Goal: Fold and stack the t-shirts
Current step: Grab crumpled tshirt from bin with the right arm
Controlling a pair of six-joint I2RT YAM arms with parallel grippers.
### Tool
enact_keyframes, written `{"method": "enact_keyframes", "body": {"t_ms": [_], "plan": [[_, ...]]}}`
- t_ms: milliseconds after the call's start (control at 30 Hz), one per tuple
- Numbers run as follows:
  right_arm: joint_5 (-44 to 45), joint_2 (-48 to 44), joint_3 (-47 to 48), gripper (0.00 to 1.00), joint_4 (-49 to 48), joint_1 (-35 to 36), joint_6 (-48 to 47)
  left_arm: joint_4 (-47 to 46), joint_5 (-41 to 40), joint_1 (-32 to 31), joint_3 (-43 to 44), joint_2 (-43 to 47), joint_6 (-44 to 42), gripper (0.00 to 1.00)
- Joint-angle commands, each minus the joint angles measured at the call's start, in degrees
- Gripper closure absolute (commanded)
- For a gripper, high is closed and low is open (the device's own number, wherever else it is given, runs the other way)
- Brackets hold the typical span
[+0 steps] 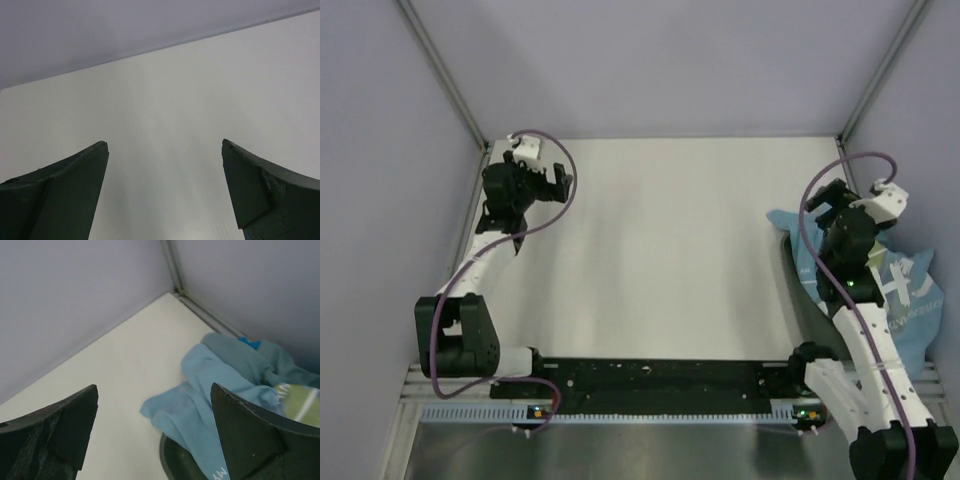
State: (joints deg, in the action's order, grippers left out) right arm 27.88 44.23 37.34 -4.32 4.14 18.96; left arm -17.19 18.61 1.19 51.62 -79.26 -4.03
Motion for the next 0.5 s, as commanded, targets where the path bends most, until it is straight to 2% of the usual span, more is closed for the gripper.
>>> {"method": "enact_keyframes", "body": {"t_ms": [0,100,167,267,333,367,400,433,467], "plan": [[11.4,0.0,1.0,0.1,29.3,-8.7,17.3,18.5,8.0,0.0,3.2,1.6,-1.0,0.02],[-0.2,-0.9,-4.5,0.11,29.6,-21.1,25.0,21.8,9.2,-0.2,4.4,2.4,-2.0,0.02],[-2.3,0.5,-7.4,0.13,28.9,-27.1,28.0,23.0,9.3,-0.3,4.3,3.4,-3.3,0.02],[-2.5,5.8,-8.8,0.17,25.3,-29.9,26.1,24.3,9.5,-0.4,3.7,4.6,-4.5,0.02],[-2.4,11.2,-8.3,0.23,22.7,-30.1,24.3,24.7,9.7,-0.4,3.3,5.0,-4.9,0.02],[-2.5,13.8,-7.7,0.31,22.3,-30.4,23.5,24.9,9.7,-0.4,3.3,5.0,-4.9,0.02],[-3.0,16.0,-6.8,0.46,22.4,-30.9,22.6,25.0,9.5,-0.3,3.4,5.0,-4.9,0.03],[-3.6,17.5,-5.7,0.63,22.9,-31.5,21.7,25.2,9.2,-0.4,3.5,5.1,-4.9,0.03],[-3.9,18.0,-4.9,0.85,23.7,-31.7,20.9,25.5,9.0,-0.4,3.7,5.2,-5.1,0.03]]}}
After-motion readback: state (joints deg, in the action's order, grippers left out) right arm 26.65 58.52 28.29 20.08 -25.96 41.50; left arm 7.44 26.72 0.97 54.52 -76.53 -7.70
